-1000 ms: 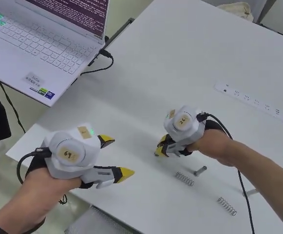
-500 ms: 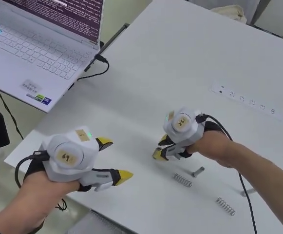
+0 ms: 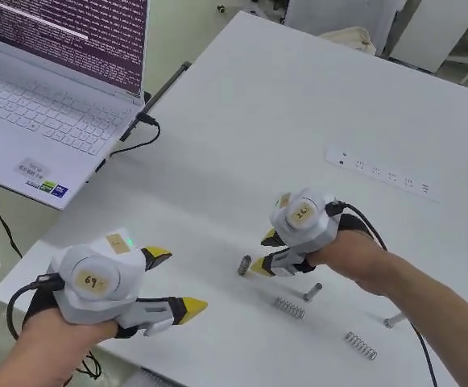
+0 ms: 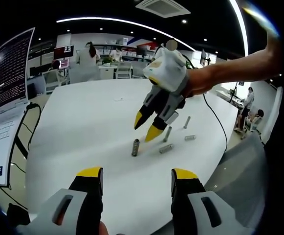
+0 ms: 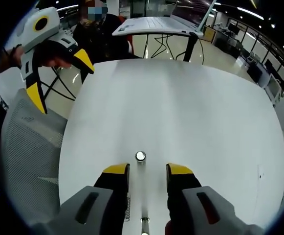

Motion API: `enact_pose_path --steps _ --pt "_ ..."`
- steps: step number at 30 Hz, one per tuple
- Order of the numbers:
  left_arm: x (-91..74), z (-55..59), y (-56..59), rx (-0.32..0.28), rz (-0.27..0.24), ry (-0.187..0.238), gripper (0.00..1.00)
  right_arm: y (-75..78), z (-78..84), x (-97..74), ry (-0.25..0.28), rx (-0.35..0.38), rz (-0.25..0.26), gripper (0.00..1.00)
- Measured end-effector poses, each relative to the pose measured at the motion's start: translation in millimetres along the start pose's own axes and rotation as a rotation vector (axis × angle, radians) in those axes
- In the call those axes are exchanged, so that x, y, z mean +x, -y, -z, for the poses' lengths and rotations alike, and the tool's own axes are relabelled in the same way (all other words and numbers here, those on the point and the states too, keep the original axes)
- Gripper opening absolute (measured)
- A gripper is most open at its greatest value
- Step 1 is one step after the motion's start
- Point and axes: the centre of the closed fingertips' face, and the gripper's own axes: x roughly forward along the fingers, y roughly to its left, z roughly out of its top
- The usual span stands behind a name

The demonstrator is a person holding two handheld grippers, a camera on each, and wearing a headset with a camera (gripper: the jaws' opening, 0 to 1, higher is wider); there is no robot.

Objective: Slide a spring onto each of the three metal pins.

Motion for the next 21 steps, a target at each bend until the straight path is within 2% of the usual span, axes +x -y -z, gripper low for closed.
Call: enact_pose_path --steps 4,14,21 --pt "-1.6 -1.0 0.9 0.001 -0.002 0.002 0.51 -0.2 -0.5 -12.5 0.024 0.02 0.027 0.3" --pt "-3.3 -8.4 1.7 0.013 -0.006 0.009 0.51 7.5 1.4 -40.8 0.129 0.134 0.097 0.32" --pt "-3.9 -11.9 4.1 0.023 -0.005 0.008 0.51 6.2 4.8 -58.5 0.205 0.212 0.146 0.33"
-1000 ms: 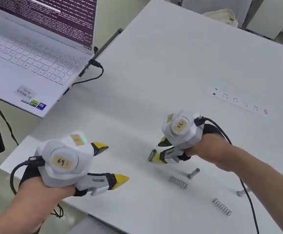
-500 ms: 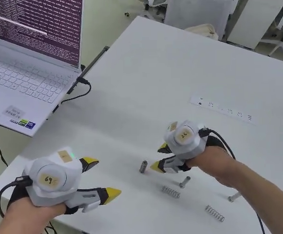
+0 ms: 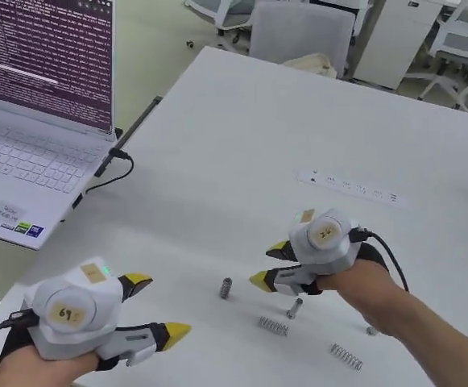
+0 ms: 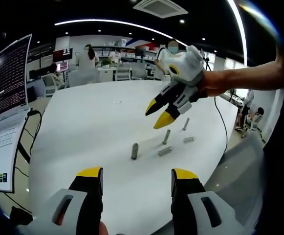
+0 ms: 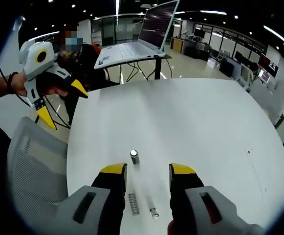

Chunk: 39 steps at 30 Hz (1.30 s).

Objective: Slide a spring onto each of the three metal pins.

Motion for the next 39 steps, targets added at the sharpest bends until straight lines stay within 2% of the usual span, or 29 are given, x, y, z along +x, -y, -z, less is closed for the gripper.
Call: enact_pose_path --steps 5,14,18,23,31,39 --pt "-1.3 -0.1 1.8 0.011 0.003 -0.006 0.51 0.8 9.8 -10.6 0.009 0.022 0.029 0.34" --pt "-2.8 -7.4 -1.8 0.006 -0.012 0.006 0.51 10.3 16.6 -39.5 0.092 0.111 0.103 0.35" --pt "-0.9 -11.8 0.0 0.017 -0.009 0.007 0.51 16.5 24.7 -58.2 0.13 0.155 0.146 0.36" --pt "3.1 -16.3 0.6 0.025 -0.004 0.009 0.51 19.7 41.4 -78.6 0.134 0.186 0.185 0.37" --pt "11.0 -26.0 5.2 0.037 0.005 0.016 0.52 20.2 64.6 -108.5 0.185 0.274 0.246 0.39" --pt "17.5 -31.8 10.5 0.054 0.018 0.011 0.52 14.5 86.6 -128.4 0.19 0.308 0.273 0.45"
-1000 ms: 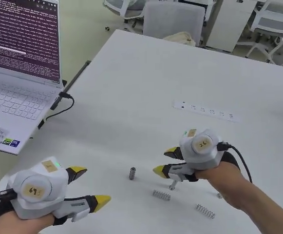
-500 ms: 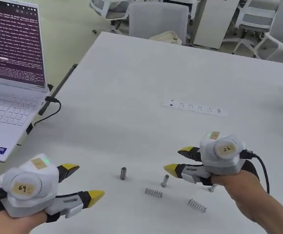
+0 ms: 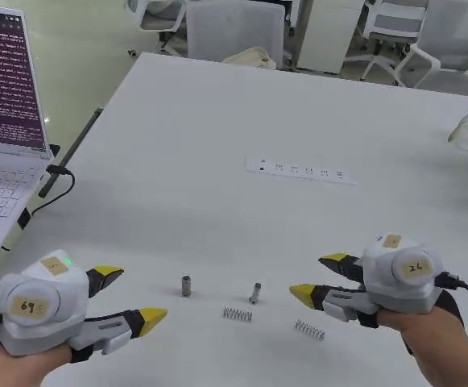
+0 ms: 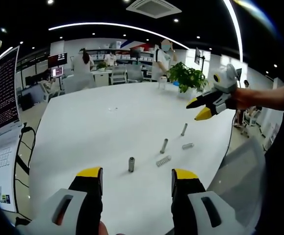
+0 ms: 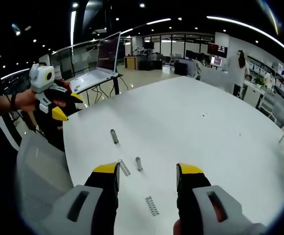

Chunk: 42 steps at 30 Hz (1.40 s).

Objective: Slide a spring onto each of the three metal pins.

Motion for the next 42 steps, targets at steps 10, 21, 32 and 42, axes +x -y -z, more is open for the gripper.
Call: enact_pose_path --steps 10,21,32,42 --pt "4.1 -4.8 7.5 0.016 0.012 -0.008 0.52 0.6 22.0 -25.1 0.015 0.061 0.034 0.51" --pt "14.2 -9.1 17.8 0.042 0.04 -0.024 0.52 -4.2 45.9 -43.1 0.004 0.104 0.049 0.57" --pt "28.5 -13.6 32.0 0.089 0.088 -0.046 0.52 -0.8 48.6 -48.5 0.02 0.127 0.061 0.58" --pt "46.5 -14.4 41.9 0.171 0.157 -0.091 0.52 -1.6 53.9 -51.3 0.015 0.131 0.061 0.58"
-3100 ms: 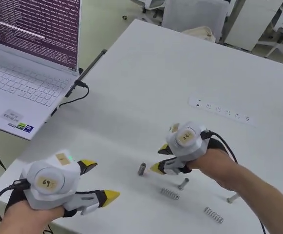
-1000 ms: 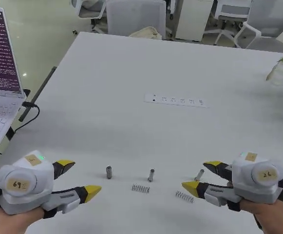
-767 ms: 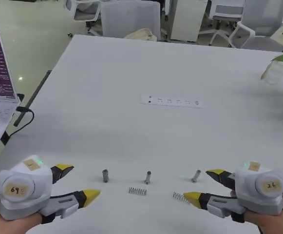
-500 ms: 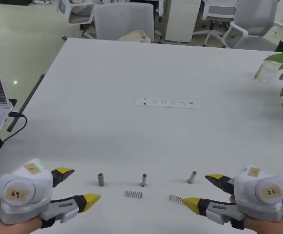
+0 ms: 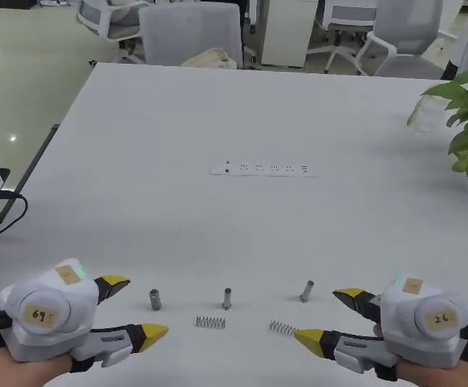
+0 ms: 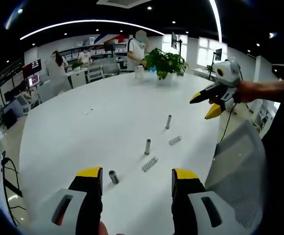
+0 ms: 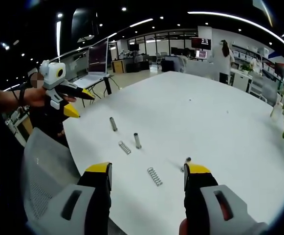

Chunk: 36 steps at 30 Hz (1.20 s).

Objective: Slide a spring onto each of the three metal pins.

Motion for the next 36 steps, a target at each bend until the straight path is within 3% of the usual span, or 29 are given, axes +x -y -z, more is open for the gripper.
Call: enact_pose_path --steps 10,18,28,36 --pt "38.5 -2.1 12.4 0.108 0.103 -0.062 0.51 -5.0 10.7 -8.0 -0.004 0.019 0.008 0.58" --pt "67.3 -1.1 25.7 0.151 0.175 -0.094 0.49 -2.9 15.3 -12.9 -0.01 0.031 0.02 0.58" --pt "98.1 20.1 32.0 0.152 0.226 -0.155 0.46 -0.1 15.7 -16.4 -0.008 0.041 0.031 0.57" --pt "116.9 39.4 39.4 0.113 0.26 -0.194 0.42 0.5 19.0 -16.6 -0.017 0.047 0.03 0.57"
